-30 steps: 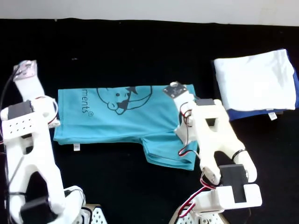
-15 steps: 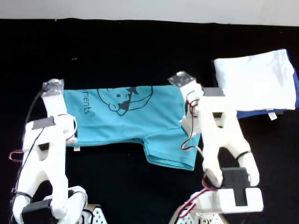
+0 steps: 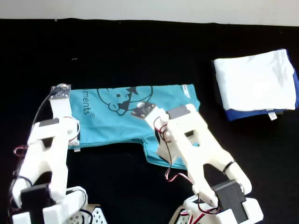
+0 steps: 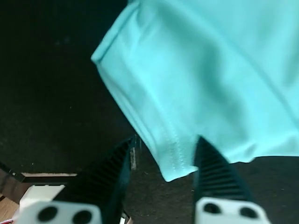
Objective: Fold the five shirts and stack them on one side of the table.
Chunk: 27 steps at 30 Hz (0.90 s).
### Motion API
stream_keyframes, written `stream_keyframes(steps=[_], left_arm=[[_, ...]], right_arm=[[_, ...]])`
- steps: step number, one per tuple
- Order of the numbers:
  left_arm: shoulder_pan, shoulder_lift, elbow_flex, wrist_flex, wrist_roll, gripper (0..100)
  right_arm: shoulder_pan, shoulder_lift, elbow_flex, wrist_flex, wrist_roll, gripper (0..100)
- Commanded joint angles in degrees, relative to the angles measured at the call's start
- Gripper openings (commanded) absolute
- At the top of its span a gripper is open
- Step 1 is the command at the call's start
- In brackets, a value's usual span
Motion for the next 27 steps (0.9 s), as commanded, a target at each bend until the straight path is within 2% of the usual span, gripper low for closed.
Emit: stream_keyframes(steps=[1,11,19,24,27], left_arm=[[-0.66,3.56,-3.3,0.88,2.46,1],[-0.75,4.18,-3.47,0.88,4.22,1],[-0.75,4.18,-3.47,0.88,4.31,1],[-0.75,4.18,-3.38,0.88,4.31,1],[-0.75,4.18,-3.38,0.88,4.31,1]], right_arm=[[-0.66,-2.68,1.8,-0.84,0.62,26.4],[-1.1,-2.15,4.53,-1.36,4.4,26.3],[-6.81,-2.07,18.68,-14.55,4.4,26.3],[-1.01,-1.98,20.35,-18.33,4.66,25.3],[2.59,1.01,20.26,-20.88,6.15,19.2]])
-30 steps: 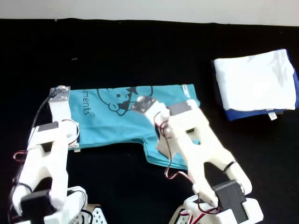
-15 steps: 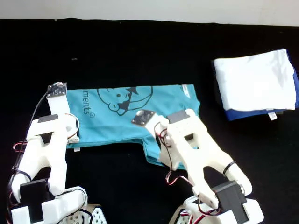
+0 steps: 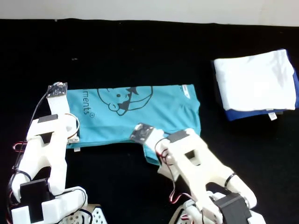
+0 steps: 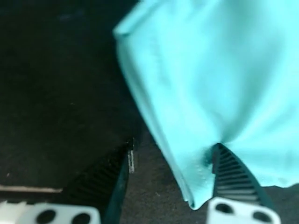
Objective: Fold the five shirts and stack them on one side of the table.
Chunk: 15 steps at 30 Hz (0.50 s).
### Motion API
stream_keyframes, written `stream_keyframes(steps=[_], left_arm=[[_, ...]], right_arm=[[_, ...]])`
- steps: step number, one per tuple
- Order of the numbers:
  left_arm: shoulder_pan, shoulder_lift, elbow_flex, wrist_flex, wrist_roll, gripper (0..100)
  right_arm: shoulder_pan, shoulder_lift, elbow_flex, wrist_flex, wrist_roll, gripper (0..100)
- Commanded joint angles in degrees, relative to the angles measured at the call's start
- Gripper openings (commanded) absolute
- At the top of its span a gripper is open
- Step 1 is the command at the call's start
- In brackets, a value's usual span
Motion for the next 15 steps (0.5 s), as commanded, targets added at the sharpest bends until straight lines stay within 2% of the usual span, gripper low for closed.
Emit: stream_keyframes(steps=[1,8,13,15], left_arm=[[-0.66,0.57,-1.01,0.0,0.53,1],[-0.66,0.57,-0.92,0.0,0.53,1],[-0.66,0.57,-0.92,0.0,0.53,1],[-0.66,0.57,-0.92,0.0,0.53,1]], right_arm=[[4.18,4.53,0.31,-2.95,3.6,17.6],[4.53,14.99,-10.42,4.09,4.31,8.7],[4.62,15.08,-15.08,6.73,4.31,0.5],[4.79,13.67,-17.8,9.45,4.31,0.7]])
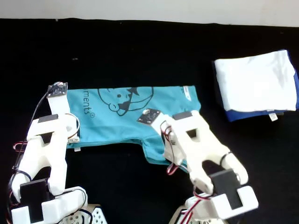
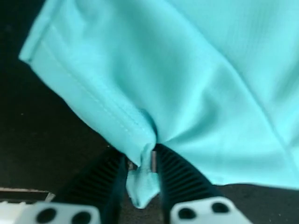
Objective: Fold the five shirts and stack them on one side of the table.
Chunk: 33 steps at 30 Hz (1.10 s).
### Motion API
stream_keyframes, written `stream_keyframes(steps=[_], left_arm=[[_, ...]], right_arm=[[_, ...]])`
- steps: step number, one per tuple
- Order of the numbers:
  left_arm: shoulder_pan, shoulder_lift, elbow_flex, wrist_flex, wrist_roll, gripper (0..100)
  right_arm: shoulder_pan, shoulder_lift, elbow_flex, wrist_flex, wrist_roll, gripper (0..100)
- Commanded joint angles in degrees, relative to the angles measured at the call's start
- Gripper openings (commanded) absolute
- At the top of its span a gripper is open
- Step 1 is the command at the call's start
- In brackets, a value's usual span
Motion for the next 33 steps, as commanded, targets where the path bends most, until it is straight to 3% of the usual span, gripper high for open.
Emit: stream_keyframes(steps=[1,10,19,24,29,33], left_arm=[[-0.66,0.57,-0.92,0.0,0.53,1],[-0.66,0.57,-0.92,0.0,0.53,1],[-0.66,0.57,-0.92,0.0,0.53,1],[-0.66,0.57,-0.92,0.0,0.53,1],[-0.66,0.57,-0.92,0.0,0.53,1],[-0.66,0.57,-0.84,0.0,0.53,1]], right_arm=[[0.66,-0.66,-4.62,4.79,0.88,0.6],[8.75,-4.7,-25.1,14.46,1.14,0.6],[10.68,15.08,-53.67,14.02,0.26,0.6],[10.77,30.02,-71.08,14.29,-7.12,2.6],[11.47,40.22,-84.88,17.1,-15.12,20.4],[11.82,41.98,-93.76,23.6,-16.18,18.4]])
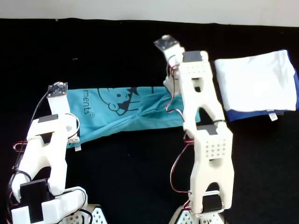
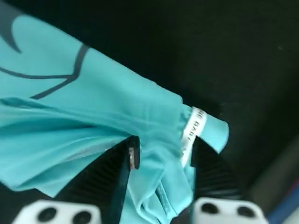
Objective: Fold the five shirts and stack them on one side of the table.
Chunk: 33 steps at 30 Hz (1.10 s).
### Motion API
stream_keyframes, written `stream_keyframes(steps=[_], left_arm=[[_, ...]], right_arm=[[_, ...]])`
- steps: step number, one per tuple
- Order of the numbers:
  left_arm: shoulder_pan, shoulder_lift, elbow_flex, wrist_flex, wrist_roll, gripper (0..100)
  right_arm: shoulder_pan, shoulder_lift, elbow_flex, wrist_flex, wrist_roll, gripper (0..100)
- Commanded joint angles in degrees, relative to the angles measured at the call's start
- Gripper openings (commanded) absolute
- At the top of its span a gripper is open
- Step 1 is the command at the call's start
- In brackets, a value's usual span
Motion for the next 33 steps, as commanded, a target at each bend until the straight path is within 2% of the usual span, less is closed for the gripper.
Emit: stream_keyframes(steps=[1,6,10,13,17,20,26,30,33], left_arm=[[-0.66,0.57,-0.84,0.0,0.53,1],[-0.66,0.57,-0.84,0.0,0.53,1],[-0.66,0.57,-0.84,0.0,0.53,1],[-1.45,0.57,-0.84,0.0,0.62,1],[-1.54,0.57,-0.84,0.0,0.62,1],[-1.54,0.57,-0.84,0.0,0.62,1],[-1.54,0.57,-0.84,0.0,0.62,1],[-1.54,0.57,-0.84,0.0,0.62,1],[-1.54,0.57,-0.84,0.0,0.62,1]], right_arm=[[1.19,-0.4,-10.07,5.67,-2.46,18.3],[1.19,-0.31,-23.08,16.4,-4.92,18.3],[1.63,-2.68,-24.4,16.66,-4.92,16.6],[1.89,-7.25,-17.1,16.66,-4.92,1.7],[1.19,-15.87,3.74,15.96,-4.57,0.4],[0.4,-18.24,16.4,10.24,-4.57,0.7],[3.91,-17.98,31.6,-12.26,-4.57,0.7],[8.92,-18.07,34.15,-22.11,-4.75,0.7],[10.15,-17.98,34.33,-24.4,-4.75,0.7]])
